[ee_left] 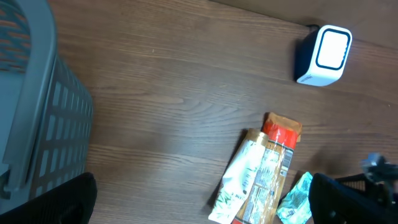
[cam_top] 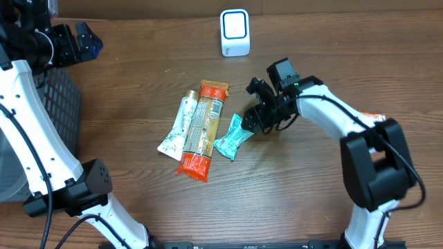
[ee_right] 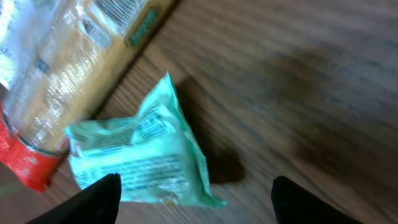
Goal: Scan the item barcode
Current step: 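Reach the right gripper to the mint-green wipes pack and grasp it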
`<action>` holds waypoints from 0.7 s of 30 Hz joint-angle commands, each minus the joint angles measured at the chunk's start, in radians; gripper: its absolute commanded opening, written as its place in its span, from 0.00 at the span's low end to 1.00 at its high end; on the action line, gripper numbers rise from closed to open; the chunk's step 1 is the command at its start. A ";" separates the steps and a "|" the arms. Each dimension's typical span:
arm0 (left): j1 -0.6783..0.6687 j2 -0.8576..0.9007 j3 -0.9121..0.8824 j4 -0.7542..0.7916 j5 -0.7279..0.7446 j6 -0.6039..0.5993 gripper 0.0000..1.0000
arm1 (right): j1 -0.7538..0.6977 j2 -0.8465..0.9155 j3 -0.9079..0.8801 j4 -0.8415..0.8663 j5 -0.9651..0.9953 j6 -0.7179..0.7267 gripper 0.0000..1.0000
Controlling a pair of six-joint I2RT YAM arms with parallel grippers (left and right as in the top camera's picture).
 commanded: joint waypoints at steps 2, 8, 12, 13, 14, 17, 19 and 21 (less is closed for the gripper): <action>-0.007 0.002 0.002 -0.001 0.008 0.019 1.00 | 0.010 0.076 0.065 -0.039 -0.090 -0.132 0.76; -0.007 0.002 0.002 -0.001 0.008 0.019 0.99 | 0.010 0.080 0.069 -0.031 -0.115 -0.119 0.70; -0.007 0.002 0.002 -0.001 0.008 0.019 1.00 | 0.023 0.095 0.069 -0.007 -0.130 -0.072 0.70; -0.007 0.002 0.002 -0.001 0.008 0.019 1.00 | 0.030 0.103 0.069 0.003 -0.130 -0.058 0.70; -0.007 0.002 0.002 -0.001 0.008 0.019 1.00 | 0.039 0.118 0.069 0.016 -0.130 -0.042 0.69; -0.007 0.002 0.002 -0.001 0.008 0.019 1.00 | 0.058 0.148 0.070 0.042 -0.105 0.019 0.66; -0.007 0.002 0.002 -0.001 0.008 0.019 1.00 | 0.058 0.149 0.071 0.051 -0.077 0.060 0.61; -0.007 0.002 0.002 -0.001 0.008 0.019 1.00 | 0.053 0.149 0.071 0.052 -0.076 0.084 0.44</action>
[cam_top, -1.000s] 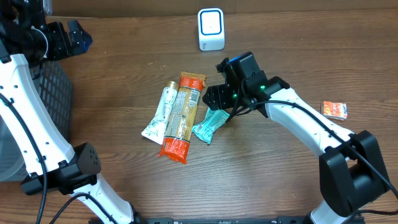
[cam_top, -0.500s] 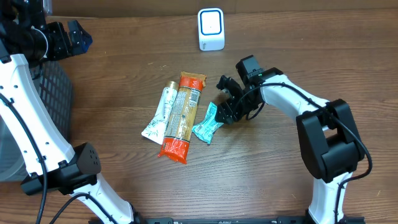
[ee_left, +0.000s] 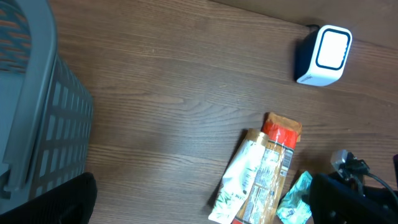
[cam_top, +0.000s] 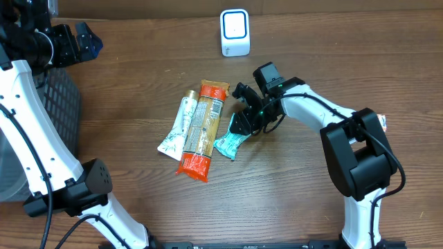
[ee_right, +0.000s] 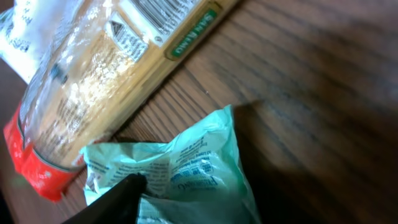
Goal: Scan the item barcode
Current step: 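Reach the right gripper to the mint-green wipes pack and grasp it, then hold the green wipes pack over the scanner window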
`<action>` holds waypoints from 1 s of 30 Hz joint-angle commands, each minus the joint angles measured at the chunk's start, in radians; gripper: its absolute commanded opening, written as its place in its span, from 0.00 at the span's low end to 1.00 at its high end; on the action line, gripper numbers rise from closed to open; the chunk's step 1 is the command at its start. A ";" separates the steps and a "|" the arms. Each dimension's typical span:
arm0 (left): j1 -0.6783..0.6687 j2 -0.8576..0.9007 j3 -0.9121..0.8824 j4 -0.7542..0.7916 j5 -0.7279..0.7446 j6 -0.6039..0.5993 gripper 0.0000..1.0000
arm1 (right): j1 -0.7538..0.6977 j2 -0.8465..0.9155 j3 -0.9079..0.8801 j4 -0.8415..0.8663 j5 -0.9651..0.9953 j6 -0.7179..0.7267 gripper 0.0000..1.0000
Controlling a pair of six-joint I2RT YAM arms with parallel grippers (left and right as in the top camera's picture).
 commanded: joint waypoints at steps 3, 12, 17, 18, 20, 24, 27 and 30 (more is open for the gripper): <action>-0.007 0.002 0.001 -0.002 0.008 0.019 1.00 | -0.011 0.031 0.013 0.005 0.026 0.108 0.23; -0.007 0.002 0.001 -0.002 0.008 0.019 1.00 | -0.075 0.026 0.035 -0.019 0.012 0.291 0.03; -0.007 0.002 0.001 -0.002 0.008 0.020 1.00 | -0.153 -0.020 0.035 -0.012 -0.045 0.373 0.04; -0.007 0.002 0.001 -0.002 0.008 0.020 1.00 | -0.170 -0.040 0.035 -0.008 -0.047 0.401 0.04; -0.007 0.002 0.001 -0.002 0.008 0.019 1.00 | -0.200 -0.088 0.035 0.002 -0.047 0.444 0.04; -0.007 0.002 0.001 -0.002 0.008 0.019 1.00 | -0.239 -0.222 0.035 0.035 -0.046 0.460 0.04; -0.007 0.002 0.001 -0.002 0.008 0.019 1.00 | -0.250 -0.340 0.035 0.072 -0.043 0.461 0.04; -0.007 0.002 0.001 -0.002 0.008 0.019 1.00 | -0.250 -0.460 0.035 0.103 -0.024 0.474 0.04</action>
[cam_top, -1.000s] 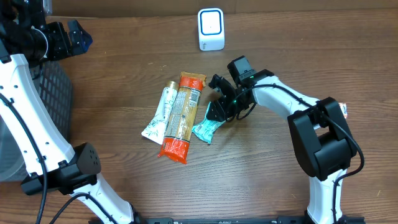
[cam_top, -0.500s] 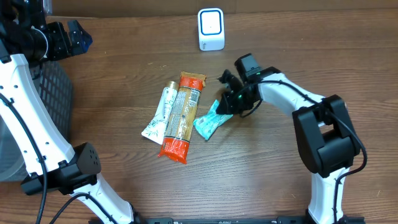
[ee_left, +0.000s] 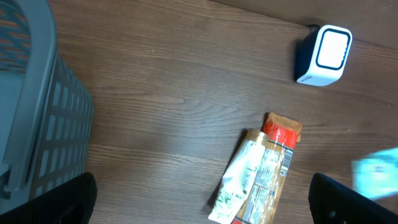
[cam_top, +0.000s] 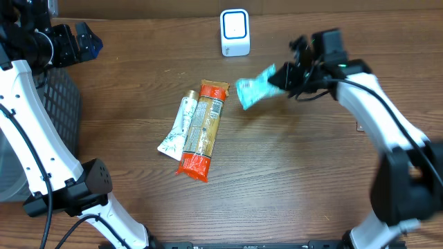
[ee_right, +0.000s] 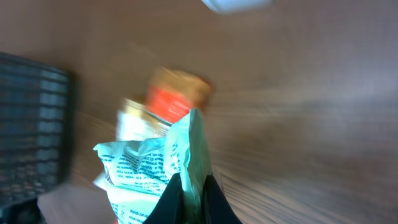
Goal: Scan the item barcode
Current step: 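Hold the green wipes pack over the scanner window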
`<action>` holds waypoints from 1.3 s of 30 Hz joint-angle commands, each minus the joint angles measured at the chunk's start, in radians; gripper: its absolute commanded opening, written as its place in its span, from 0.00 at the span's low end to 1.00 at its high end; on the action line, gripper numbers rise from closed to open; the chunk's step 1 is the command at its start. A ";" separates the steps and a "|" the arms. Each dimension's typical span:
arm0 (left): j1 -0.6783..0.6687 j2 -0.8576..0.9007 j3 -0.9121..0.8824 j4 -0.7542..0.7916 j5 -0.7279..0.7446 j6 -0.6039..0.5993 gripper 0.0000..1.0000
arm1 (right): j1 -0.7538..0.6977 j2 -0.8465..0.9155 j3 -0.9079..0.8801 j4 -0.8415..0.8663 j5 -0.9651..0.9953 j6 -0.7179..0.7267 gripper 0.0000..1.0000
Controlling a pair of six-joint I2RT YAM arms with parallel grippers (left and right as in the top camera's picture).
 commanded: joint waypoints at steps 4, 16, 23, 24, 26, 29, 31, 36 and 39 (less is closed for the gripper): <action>-0.007 0.002 0.002 -0.002 0.008 0.019 1.00 | 0.008 -0.263 0.026 0.020 0.035 0.046 0.04; -0.007 0.002 0.002 -0.002 0.008 0.019 0.99 | 0.059 -0.378 0.026 0.005 0.188 0.159 0.04; -0.007 0.002 0.002 -0.002 0.008 0.019 0.99 | 0.265 -0.248 0.026 0.085 0.690 0.117 0.04; -0.007 0.002 0.002 -0.002 0.008 0.019 1.00 | 0.291 -0.220 0.026 0.112 0.790 0.112 0.04; -0.007 0.002 0.002 -0.002 0.008 0.019 1.00 | 0.335 -0.152 0.026 0.210 0.980 0.031 0.04; -0.007 0.002 0.002 -0.002 0.008 0.019 0.99 | 0.362 -0.056 0.026 0.394 1.094 -0.172 0.04; -0.007 0.002 0.002 -0.002 0.008 0.019 1.00 | 0.367 0.013 0.026 0.528 1.118 -0.381 0.04; -0.007 0.002 0.002 -0.002 0.008 0.019 1.00 | 0.367 0.162 0.026 0.830 1.117 -0.841 0.04; -0.007 0.002 0.002 -0.002 0.008 0.019 1.00 | 0.367 0.242 0.026 1.040 1.100 -1.021 0.04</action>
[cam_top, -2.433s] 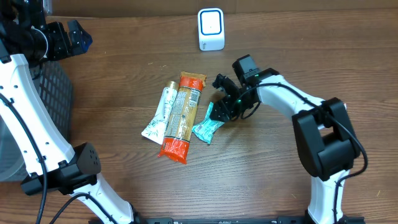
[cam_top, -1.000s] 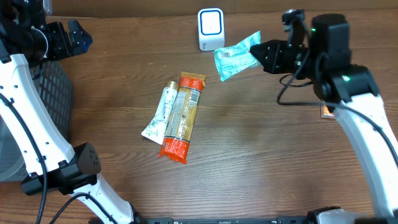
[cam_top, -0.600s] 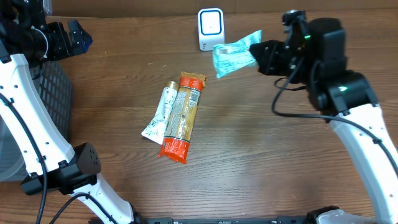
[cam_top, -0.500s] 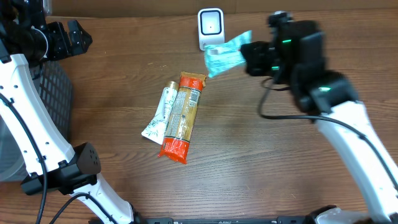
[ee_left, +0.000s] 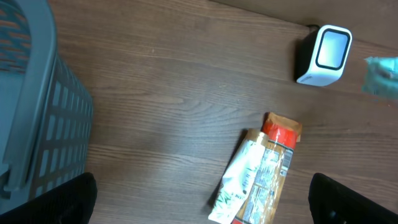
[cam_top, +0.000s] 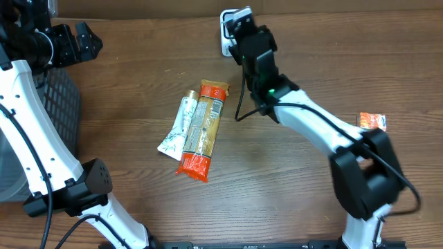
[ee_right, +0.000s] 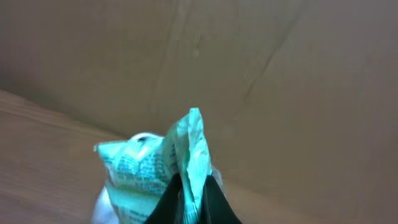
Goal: Scan the item barcode
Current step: 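Hold the green wipes pack over the scanner window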
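The teal snack packet [ee_right: 155, 168] is pinched at its seam between my right gripper's dark fingers [ee_right: 205, 202], and the right gripper [ee_right: 189, 202] is shut on it. In the left wrist view the packet [ee_left: 380, 68] hangs just right of the white scanner [ee_left: 323, 53]. Overhead, the right gripper [cam_top: 242, 31] sits right over the scanner [cam_top: 225, 43] at the table's back edge and hides the packet. My left gripper [cam_top: 77, 40] is raised at the far left, and its fingers [ee_left: 62, 199] are spread wide with nothing between them.
A white-green tube packet [cam_top: 176, 126] and a long orange-red packet [cam_top: 202, 128] lie side by side mid-table. A small orange packet [cam_top: 372, 122] lies at the right. A grey basket [cam_top: 59, 104] stands at the left. A cardboard wall [ee_right: 249, 62] runs behind the scanner.
My right gripper has gone from right of the scanner to directly over it, still holding the teal packet, which now faces the cardboard wall. The left arm has not moved.
My right gripper was open beside the teal packet on the table, then closer with its fingers at the packet. Then it held the packet in the air right of the scanner. Now the packet is at the scanner.
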`<action>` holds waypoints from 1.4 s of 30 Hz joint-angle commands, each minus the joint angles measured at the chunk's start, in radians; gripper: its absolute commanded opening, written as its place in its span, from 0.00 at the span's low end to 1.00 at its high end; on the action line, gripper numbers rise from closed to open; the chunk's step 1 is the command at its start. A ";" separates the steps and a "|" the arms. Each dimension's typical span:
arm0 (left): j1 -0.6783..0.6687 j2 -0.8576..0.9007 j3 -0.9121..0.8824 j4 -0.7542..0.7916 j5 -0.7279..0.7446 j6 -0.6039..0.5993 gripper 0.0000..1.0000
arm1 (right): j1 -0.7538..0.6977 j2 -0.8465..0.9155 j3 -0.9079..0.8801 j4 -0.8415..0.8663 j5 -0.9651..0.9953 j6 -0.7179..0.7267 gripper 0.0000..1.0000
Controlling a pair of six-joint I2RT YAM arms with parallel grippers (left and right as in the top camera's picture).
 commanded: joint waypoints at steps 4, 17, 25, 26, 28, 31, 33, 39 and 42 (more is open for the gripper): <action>-0.007 0.002 0.002 -0.001 0.008 0.019 1.00 | -0.006 0.152 0.021 0.340 -0.059 -0.587 0.04; -0.007 0.002 0.002 -0.001 0.008 0.019 0.99 | -0.060 0.378 0.136 0.507 -0.138 -0.852 0.04; -0.007 0.002 0.002 -0.001 0.008 0.019 1.00 | -0.075 0.387 0.203 0.500 -0.178 -0.852 0.04; -0.007 0.002 0.002 -0.001 0.008 0.019 1.00 | -0.075 0.387 0.206 0.500 -0.188 -0.852 0.04; -0.007 0.002 0.002 -0.001 0.008 0.020 0.99 | -0.075 0.387 0.210 0.499 -0.196 -0.852 0.04; -0.007 0.002 0.002 -0.001 0.008 0.019 1.00 | -0.076 0.388 0.210 0.488 -0.208 -0.852 0.04; -0.007 0.002 0.002 -0.001 0.008 0.019 0.99 | -0.076 0.388 0.210 0.476 -0.208 -0.854 0.04; -0.007 0.002 0.002 -0.001 0.008 0.019 0.99 | -0.080 0.388 0.210 0.459 -0.205 -0.859 0.04; -0.007 0.002 0.002 -0.001 0.008 0.019 1.00 | -0.080 0.388 0.210 0.460 -0.200 -0.859 0.04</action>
